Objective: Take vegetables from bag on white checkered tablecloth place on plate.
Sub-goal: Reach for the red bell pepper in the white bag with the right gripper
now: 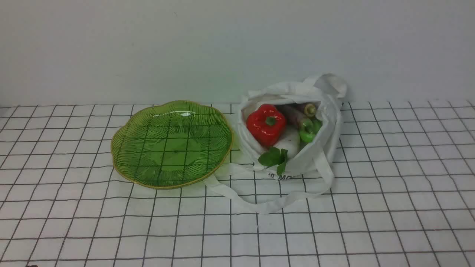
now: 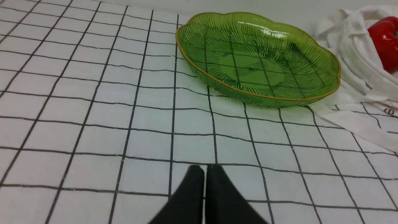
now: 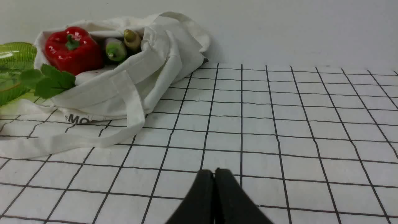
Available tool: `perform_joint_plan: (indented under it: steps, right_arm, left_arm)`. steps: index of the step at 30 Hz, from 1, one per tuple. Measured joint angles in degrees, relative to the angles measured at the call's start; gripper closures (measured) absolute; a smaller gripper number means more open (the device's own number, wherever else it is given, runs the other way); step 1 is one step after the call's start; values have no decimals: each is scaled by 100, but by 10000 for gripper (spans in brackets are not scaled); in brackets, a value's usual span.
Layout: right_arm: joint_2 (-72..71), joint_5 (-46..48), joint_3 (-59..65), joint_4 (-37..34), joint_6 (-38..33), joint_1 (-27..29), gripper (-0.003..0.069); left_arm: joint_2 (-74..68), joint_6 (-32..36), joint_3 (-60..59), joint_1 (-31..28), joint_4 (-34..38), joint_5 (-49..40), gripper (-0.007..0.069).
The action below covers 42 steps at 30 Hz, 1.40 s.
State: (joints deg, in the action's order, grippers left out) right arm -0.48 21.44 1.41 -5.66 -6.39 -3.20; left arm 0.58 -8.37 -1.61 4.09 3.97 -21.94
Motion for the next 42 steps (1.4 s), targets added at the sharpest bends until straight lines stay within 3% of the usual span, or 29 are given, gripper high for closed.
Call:
perform_joint_plan:
  steps: [35,39,40,41,42]
  right_arm:
    - [0,0,0,0,0,0,673]
    - [0,-63,2,-832,486,0,673]
    - [0,-124,17,-1388,696,0,673]
    - [0,-130,17,-1477,733,0,673]
    - [0,-175,25,-2173,1026,0,673]
  left_arm:
    - [0,0,0,0,0,0,632]
    - [0,0,0,0,0,0,632]
    - [0,0,0,0,0,0,632]
    - [0,0,0,0,0,0,632]
    - [0,0,0,0,0,0,632]
